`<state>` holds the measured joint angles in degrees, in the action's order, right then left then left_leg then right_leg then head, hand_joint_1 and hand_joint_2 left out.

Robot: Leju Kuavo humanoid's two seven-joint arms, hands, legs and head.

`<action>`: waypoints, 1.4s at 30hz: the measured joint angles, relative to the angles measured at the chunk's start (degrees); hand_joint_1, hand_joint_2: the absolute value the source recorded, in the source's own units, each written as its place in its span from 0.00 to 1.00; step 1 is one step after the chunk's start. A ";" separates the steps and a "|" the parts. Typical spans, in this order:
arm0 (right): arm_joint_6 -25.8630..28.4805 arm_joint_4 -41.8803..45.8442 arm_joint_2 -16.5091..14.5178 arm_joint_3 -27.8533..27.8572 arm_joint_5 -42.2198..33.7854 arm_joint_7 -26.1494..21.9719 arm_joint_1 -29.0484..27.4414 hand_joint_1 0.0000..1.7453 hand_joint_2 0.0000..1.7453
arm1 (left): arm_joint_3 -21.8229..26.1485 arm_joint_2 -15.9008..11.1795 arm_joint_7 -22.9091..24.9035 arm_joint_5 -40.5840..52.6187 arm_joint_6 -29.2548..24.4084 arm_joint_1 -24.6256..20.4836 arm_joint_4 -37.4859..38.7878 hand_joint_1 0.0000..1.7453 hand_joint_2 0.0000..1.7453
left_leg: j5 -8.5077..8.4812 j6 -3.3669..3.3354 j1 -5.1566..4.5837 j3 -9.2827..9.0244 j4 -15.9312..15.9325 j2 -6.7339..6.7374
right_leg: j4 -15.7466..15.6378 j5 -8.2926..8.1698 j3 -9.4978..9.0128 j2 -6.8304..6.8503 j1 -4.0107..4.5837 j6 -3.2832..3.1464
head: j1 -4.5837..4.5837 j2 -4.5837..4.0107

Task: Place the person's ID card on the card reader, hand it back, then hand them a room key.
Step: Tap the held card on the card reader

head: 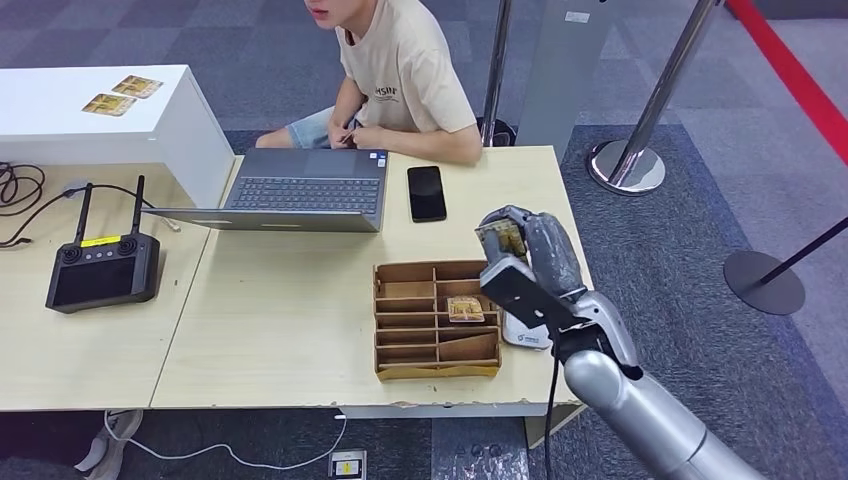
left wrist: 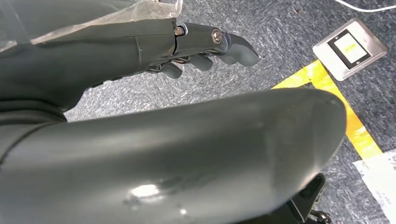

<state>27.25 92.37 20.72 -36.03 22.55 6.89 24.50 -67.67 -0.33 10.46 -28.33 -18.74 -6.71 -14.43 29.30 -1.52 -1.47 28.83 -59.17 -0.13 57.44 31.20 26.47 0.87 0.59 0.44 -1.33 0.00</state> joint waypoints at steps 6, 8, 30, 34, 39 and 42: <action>-0.61 -5.01 -1.05 4.56 -17.30 -7.23 0.38 1.00 1.00 | 0.00 -0.28 -0.56 0.44 0.85 -0.04 0.13 0.00 0.00 | 0.00 0.00 0.00 0.02 0.00 -0.02 | 0.00 0.00 0.01 0.00 0.00 0.00 | 0.01 -0.01; -0.75 -7.01 -1.42 5.66 -20.68 -8.71 0.42 1.00 1.00 | 0.00 -0.36 -0.56 0.74 0.88 -0.06 0.16 0.00 0.00 | 0.00 0.00 0.00 0.02 0.00 -0.01 | 0.00 0.00 0.02 0.00 0.00 0.00 | 0.01 -0.01; -0.94 -23.18 -5.44 9.62 -30.77 -9.87 5.74 1.00 1.00 | -0.22 -0.42 0.09 2.45 1.49 -0.75 0.20 0.00 0.00 | 0.00 0.00 0.00 0.01 0.01 -0.02 | 0.01 0.00 0.01 0.01 0.01 0.00 | 0.01 0.00; 2.68 -28.23 -6.67 9.07 -27.79 -9.98 6.99 1.00 1.00 | -0.22 -0.37 -0.07 2.32 1.49 -0.85 0.20 0.00 0.00 | 0.00 0.00 0.00 0.02 0.00 -0.03 | 0.02 0.00 0.01 0.02 0.00 0.00 | 0.01 0.00; 5.98 -33.29 -8.16 8.62 -26.88 -11.04 7.14 1.00 1.00 | -0.22 -0.36 -0.13 2.36 1.45 -0.89 0.20 0.00 0.00 | 0.00 0.00 0.00 0.05 0.01 -0.02 | 0.01 0.01 0.05 0.02 0.00 0.00 | 0.00 0.00; 7.33 -37.02 -9.16 8.34 -24.79 -10.80 7.56 1.00 1.00 | -0.22 -0.33 -0.13 2.38 1.40 -0.91 0.20 0.00 0.00 | 0.00 0.00 0.00 0.05 0.01 -0.03 | 0.01 0.01 0.07 0.02 0.00 0.00 | 0.01 0.00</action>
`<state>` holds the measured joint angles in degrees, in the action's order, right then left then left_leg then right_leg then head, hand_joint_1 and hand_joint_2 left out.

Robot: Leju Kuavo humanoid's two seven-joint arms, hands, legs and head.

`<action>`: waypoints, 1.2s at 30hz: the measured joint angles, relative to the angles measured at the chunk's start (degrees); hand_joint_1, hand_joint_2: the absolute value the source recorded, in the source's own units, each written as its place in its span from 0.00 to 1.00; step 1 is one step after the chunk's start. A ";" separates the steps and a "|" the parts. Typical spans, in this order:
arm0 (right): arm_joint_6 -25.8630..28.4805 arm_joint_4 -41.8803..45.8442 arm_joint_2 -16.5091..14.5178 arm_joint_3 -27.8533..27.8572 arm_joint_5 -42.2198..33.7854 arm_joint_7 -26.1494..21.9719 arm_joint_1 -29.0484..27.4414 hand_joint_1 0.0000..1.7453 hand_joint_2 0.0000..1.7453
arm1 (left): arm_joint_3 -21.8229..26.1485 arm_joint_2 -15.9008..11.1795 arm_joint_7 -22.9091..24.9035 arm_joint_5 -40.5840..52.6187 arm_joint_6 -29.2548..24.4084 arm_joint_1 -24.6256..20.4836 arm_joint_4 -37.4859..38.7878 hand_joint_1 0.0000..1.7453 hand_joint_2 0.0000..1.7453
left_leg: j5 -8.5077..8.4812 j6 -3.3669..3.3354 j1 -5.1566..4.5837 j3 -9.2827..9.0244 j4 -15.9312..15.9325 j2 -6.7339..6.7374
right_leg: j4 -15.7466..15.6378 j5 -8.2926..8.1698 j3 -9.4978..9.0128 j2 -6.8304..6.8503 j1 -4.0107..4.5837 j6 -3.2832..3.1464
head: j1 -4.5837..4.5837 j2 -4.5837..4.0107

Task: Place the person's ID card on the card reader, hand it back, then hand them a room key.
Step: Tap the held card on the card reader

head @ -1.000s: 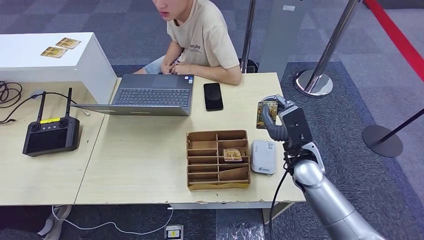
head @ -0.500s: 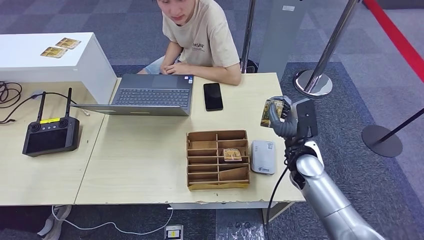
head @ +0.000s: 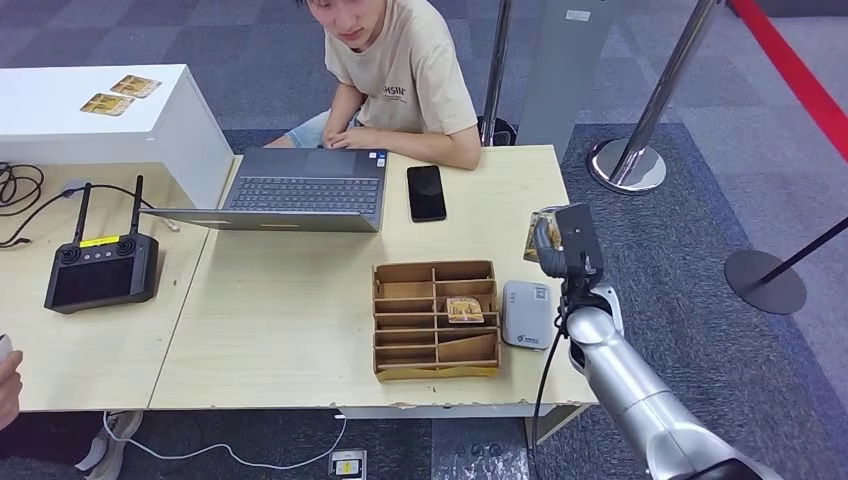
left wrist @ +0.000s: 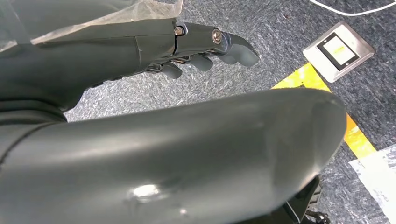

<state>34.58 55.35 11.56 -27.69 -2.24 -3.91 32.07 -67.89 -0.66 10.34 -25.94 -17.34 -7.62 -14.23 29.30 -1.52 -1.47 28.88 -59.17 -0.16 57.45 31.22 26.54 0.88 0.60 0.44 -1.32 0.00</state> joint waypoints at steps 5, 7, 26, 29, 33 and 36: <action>1.58 -4.31 -0.80 -0.69 5.32 2.10 0.27 1.00 1.00 | 0.00 0.02 0.00 0.11 -0.16 -0.01 0.00 0.00 0.00 | 0.00 0.00 0.01 -0.01 0.00 0.00 | 0.00 0.00 -0.01 0.00 0.01 0.00 | 0.00 0.00; 1.68 -5.49 -0.99 -0.83 5.82 2.41 0.30 1.00 1.00 | 0.00 0.02 0.00 0.13 -0.17 0.00 0.00 0.00 0.00 | 0.00 0.00 0.01 -0.01 0.00 0.00 | 0.00 0.00 -0.01 0.00 0.01 0.00 | 0.00 0.00; 1.33 -11.33 -1.83 -1.27 0.97 -0.17 0.01 1.00 1.00 | 0.00 0.04 0.26 0.77 -0.63 0.07 0.00 0.00 0.00 | 0.00 0.00 0.01 -0.04 -0.01 0.01 | 0.01 0.00 -0.02 0.00 0.00 0.00 | -0.01 0.00; 1.46 -12.05 -2.08 -1.05 0.75 -0.68 -0.23 1.00 1.00 | 0.00 0.04 0.26 0.83 -0.75 0.07 0.00 0.00 0.00 | 0.00 0.00 0.01 -0.03 -0.01 0.02 | 0.01 0.00 -0.02 -0.01 0.00 0.00 | 0.00 0.00; 1.64 -12.91 -2.54 -0.66 -0.81 -1.70 -0.36 1.00 1.00 | 0.00 0.06 0.37 0.91 -0.78 0.07 0.00 0.00 0.00 | 0.00 0.00 0.01 -0.04 -0.01 0.01 | 0.01 0.00 -0.02 -0.01 0.00 0.00 | 0.00 0.00; 1.57 -13.70 -3.05 -0.10 -3.17 -2.91 -0.49 1.00 1.00 | 0.00 0.09 0.57 0.93 -0.78 0.08 0.00 0.00 0.00 | 0.00 0.00 0.01 -0.04 -0.01 0.01 | 0.01 0.00 -0.02 -0.01 0.00 0.00 | 0.01 0.00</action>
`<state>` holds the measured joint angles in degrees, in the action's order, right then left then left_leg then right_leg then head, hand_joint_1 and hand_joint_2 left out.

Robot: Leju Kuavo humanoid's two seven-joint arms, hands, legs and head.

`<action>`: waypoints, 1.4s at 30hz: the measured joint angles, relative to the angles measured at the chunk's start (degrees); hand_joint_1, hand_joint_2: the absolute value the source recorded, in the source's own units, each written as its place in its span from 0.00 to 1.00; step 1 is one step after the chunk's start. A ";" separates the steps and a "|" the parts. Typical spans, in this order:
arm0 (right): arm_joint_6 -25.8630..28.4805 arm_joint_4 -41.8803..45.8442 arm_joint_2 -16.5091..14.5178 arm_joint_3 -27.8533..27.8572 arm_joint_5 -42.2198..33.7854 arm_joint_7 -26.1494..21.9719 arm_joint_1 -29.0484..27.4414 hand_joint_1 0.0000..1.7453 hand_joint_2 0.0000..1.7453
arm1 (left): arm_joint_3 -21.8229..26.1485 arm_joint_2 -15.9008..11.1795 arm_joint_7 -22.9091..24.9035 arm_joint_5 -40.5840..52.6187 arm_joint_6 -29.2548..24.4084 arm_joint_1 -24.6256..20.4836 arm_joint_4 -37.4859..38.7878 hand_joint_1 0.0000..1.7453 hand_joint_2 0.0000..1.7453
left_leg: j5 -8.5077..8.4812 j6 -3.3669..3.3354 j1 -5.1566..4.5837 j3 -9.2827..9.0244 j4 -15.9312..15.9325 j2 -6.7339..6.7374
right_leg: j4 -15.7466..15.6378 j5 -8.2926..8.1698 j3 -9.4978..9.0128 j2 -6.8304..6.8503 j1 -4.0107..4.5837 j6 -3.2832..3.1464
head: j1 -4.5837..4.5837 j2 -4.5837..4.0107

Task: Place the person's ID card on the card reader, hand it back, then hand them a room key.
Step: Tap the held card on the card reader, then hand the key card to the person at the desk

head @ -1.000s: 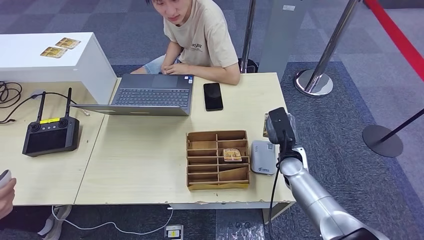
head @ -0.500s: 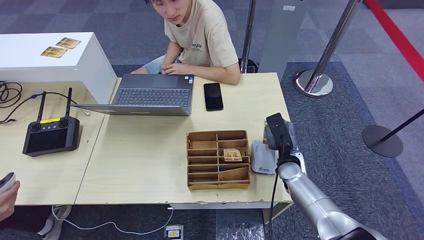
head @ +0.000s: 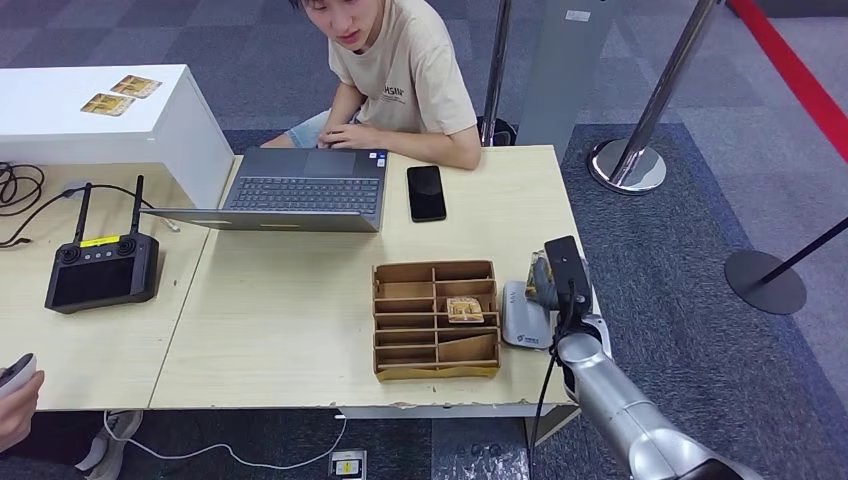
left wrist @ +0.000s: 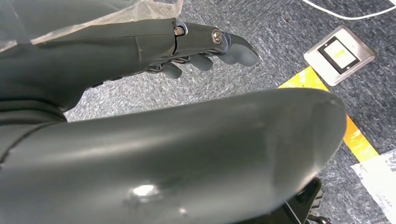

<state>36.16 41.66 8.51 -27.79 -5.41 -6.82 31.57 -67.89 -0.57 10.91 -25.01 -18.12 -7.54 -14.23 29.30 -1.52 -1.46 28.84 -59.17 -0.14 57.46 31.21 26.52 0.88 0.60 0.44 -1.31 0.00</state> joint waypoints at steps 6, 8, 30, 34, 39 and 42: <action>1.08 -2.01 -0.79 0.32 0.65 -0.38 -0.01 1.00 1.00 | 0.00 0.10 0.29 0.08 -0.18 0.01 0.00 0.00 0.00 | 0.00 0.00 0.00 0.00 0.00 0.00 | 0.00 0.00 -0.01 0.00 0.00 0.00 | -0.01 0.00; 1.50 -2.59 -1.00 0.32 0.80 -0.29 -0.01 1.00 1.00 | 0.00 0.11 0.32 0.08 -0.24 0.01 0.00 0.00 0.00 | 0.00 0.00 0.00 0.00 0.00 0.00 | 0.00 0.00 -0.01 0.00 0.00 0.00 | -0.01 0.00; 3.51 -5.61 -2.02 0.20 3.74 -0.52 0.06 1.00 1.00 | 0.02 0.23 0.35 0.08 -0.46 0.04 0.00 0.00 0.00 | 0.00 0.00 0.00 -0.03 0.00 0.01 | 0.00 0.00 -0.04 0.00 0.00 0.00 | -0.01 0.00; 3.79 -6.13 -2.60 0.56 10.78 -0.52 -0.01 1.00 1.00 | 0.07 0.26 -0.08 -0.10 -0.84 0.14 0.00 0.00 0.00 | 0.00 0.00 0.00 -0.04 0.00 0.02 | 0.00 0.00 -0.04 -0.01 0.00 0.00 | -0.01 0.00; 3.87 -6.58 -3.60 1.91 15.94 -0.57 -0.19 1.00 1.00 | 0.18 0.14 -0.66 -0.78 -1.11 0.32 0.00 0.00 0.00 | 0.00 0.00 0.01 -0.07 0.00 0.02 | 0.00 0.00 -0.05 -0.01 0.00 0.00 | -0.01 0.00; 3.88 -6.80 -4.18 2.73 16.68 -0.67 -0.28 1.00 1.00 | 0.22 0.00 -0.80 -0.93 -1.14 0.39 0.00 0.00 0.00 | 0.00 0.00 0.01 -0.07 0.00 0.02 | 0.00 0.00 -0.07 -0.01 0.01 0.00 | -0.01 0.00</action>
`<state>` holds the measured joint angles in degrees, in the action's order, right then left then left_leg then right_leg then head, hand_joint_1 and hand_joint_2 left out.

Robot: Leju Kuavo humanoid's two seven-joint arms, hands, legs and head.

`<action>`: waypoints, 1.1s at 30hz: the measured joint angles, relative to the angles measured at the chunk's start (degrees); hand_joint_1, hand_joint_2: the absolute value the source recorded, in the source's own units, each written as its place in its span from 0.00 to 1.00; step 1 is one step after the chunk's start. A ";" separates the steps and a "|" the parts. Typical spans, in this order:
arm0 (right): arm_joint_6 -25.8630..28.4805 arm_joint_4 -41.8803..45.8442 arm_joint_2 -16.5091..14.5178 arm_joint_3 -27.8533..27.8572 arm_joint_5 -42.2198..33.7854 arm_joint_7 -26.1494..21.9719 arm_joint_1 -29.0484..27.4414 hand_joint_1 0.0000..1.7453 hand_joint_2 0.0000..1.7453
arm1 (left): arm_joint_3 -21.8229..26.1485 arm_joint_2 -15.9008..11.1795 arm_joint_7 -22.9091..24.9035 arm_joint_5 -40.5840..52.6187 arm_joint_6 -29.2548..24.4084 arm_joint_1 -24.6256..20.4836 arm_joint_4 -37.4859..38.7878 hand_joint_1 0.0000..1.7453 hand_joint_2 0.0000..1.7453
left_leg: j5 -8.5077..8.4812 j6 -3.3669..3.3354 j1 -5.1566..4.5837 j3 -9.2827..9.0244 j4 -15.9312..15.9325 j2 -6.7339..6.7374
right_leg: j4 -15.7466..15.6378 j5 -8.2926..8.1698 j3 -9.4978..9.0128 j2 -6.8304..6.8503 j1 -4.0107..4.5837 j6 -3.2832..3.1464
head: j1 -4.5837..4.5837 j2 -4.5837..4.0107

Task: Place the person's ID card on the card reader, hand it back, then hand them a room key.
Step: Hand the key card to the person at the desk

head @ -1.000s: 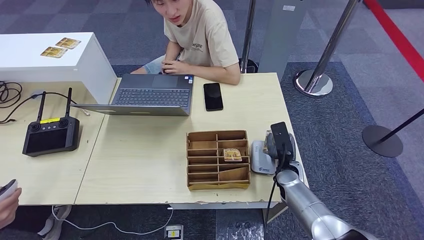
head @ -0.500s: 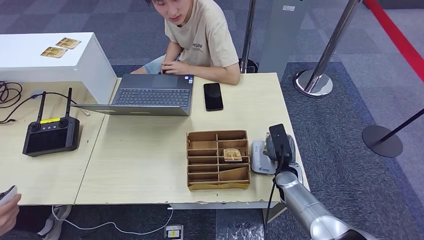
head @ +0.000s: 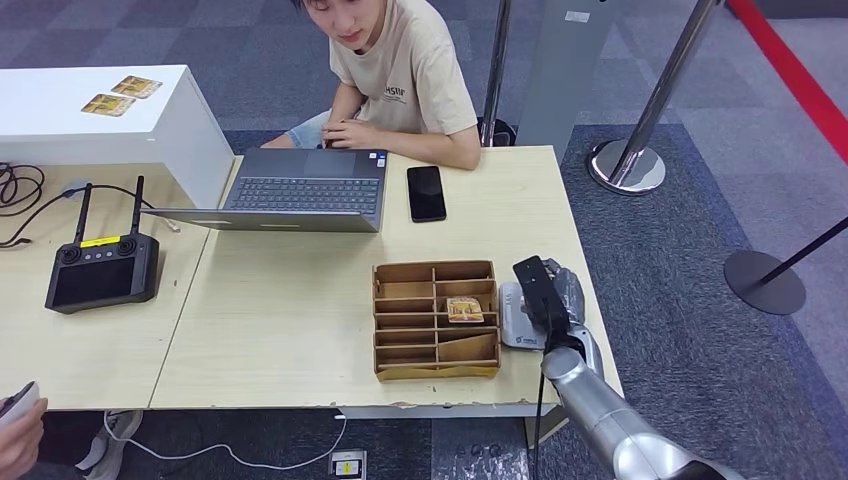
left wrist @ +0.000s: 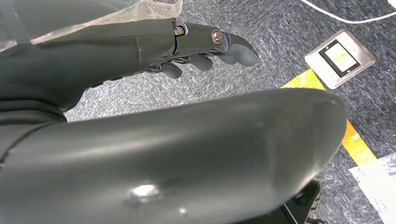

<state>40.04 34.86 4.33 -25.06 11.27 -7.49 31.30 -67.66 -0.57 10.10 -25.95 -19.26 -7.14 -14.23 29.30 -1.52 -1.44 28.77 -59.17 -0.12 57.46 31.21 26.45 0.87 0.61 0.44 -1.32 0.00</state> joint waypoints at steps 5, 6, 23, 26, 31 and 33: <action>0.03 -0.47 -1.45 1.05 1.20 -0.92 -0.13 1.00 1.00 | 0.57 -0.59 -1.34 -0.97 -0.23 0.09 0.01 0.00 0.00 | 0.00 0.00 0.01 -0.02 0.00 0.01 | 0.00 0.00 -0.02 -0.01 0.01 0.00 | -0.01 0.00; 0.03 -0.56 -1.79 1.27 1.42 -1.16 -0.17 1.00 1.00 | 0.79 -0.79 -1.49 -1.20 -0.24 0.11 0.01 0.00 0.00 | 0.00 0.00 0.02 -0.02 0.01 0.01 | 0.00 0.00 -0.02 -0.01 0.02 0.00 | -0.01 0.00; 0.11 -1.87 -4.84 4.55 2.33 -3.33 -0.61 1.00 1.00 | 2.68 -3.06 -1.78 -2.09 -0.24 0.32 0.07 0.00 0.00 | 0.00 0.01 0.03 -0.06 0.00 0.03 | 0.00 0.00 -0.06 -0.01 0.03 0.00 | 0.00 0.00; 0.11 -1.87 -4.95 4.64 2.33 -3.33 -0.63 1.00 1.00 | 2.73 -3.12 -1.78 -2.08 -0.24 0.33 0.07 0.00 0.00 | 0.00 0.01 0.03 -0.07 0.00 0.03 | 0.00 0.00 -0.07 -0.01 0.03 0.00 | -0.01 0.00; 0.11 -1.90 -5.07 5.10 1.97 -3.50 -0.69 1.00 1.00 | 2.76 -3.28 -1.74 -2.08 -0.29 0.34 0.07 0.00 0.00 | 0.00 0.01 0.03 -0.07 0.00 0.03 | 0.00 0.00 -0.07 -0.01 0.02 0.00 | 0.01 0.00; 0.11 -1.91 -5.14 5.36 1.67 -3.72 -0.76 1.00 1.00 | 2.77 -3.30 -1.67 -2.07 -0.42 0.35 0.07 0.00 0.00 | 0.00 0.01 0.03 -0.08 0.00 0.02 | 0.00 0.00 -0.07 -0.01 0.02 0.00 | 0.00 0.00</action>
<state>40.15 32.94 -0.81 -19.70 12.94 -11.21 30.53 -64.89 -3.87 8.43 -28.02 -19.68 -6.80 -14.16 29.29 -1.51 -1.42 28.70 -59.17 -0.10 57.46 31.21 26.38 0.85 0.63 0.43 -1.32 0.00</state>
